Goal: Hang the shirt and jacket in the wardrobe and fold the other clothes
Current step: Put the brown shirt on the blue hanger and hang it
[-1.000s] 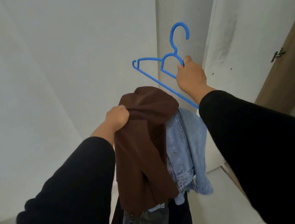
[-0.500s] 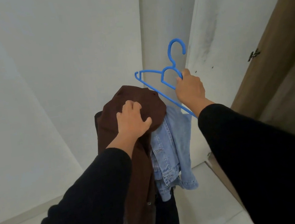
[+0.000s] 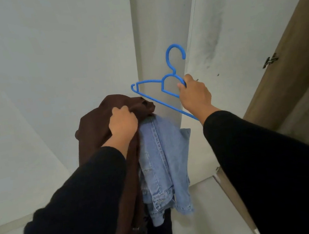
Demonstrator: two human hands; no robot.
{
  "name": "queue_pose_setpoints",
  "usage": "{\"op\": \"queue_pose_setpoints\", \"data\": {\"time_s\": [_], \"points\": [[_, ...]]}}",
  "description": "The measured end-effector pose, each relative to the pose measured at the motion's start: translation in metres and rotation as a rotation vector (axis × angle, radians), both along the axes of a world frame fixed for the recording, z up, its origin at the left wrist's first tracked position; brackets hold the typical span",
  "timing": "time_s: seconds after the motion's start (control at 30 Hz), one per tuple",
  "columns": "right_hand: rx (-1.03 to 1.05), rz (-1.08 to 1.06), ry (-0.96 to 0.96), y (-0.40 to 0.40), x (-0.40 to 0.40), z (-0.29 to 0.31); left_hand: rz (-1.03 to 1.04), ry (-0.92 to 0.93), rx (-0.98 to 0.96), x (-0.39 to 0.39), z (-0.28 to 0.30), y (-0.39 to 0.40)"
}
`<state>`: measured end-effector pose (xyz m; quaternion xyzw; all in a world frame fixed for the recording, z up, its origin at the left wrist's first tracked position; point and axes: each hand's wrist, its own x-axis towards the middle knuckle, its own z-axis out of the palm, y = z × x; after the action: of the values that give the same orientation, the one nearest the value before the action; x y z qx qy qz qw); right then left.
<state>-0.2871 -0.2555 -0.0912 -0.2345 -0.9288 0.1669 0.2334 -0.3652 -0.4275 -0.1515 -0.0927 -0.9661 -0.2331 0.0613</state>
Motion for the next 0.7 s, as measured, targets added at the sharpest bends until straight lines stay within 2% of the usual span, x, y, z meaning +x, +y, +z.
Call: {"op": "queue_pose_setpoints", "data": {"time_s": [0.13, 0.23, 0.33, 0.47, 0.57, 0.7], "points": [[-0.031, 0.049, 0.04, -0.007, -0.005, 0.014, 0.244, -0.175, 0.431, -0.022, 0.047, -0.028], [-0.13, 0.099, 0.115, -0.018, -0.009, 0.035, 0.286, -0.239, 0.626, -0.026, 0.076, -0.052], [-0.283, 0.145, 0.212, -0.034, -0.014, 0.059, 0.152, -0.2, 0.595, -0.02, 0.099, -0.08], [-0.467, 0.203, 0.334, -0.062, -0.015, 0.086, -0.039, -0.031, 0.522, -0.016, 0.129, -0.119], [-0.594, 0.27, 0.426, -0.086, -0.014, 0.102, -0.048, 0.061, 0.457, -0.011, 0.152, -0.145], [-0.809, 0.371, 0.52, -0.12, -0.004, 0.125, 0.045, 0.067, 0.49, -0.003, 0.179, -0.17]]}}
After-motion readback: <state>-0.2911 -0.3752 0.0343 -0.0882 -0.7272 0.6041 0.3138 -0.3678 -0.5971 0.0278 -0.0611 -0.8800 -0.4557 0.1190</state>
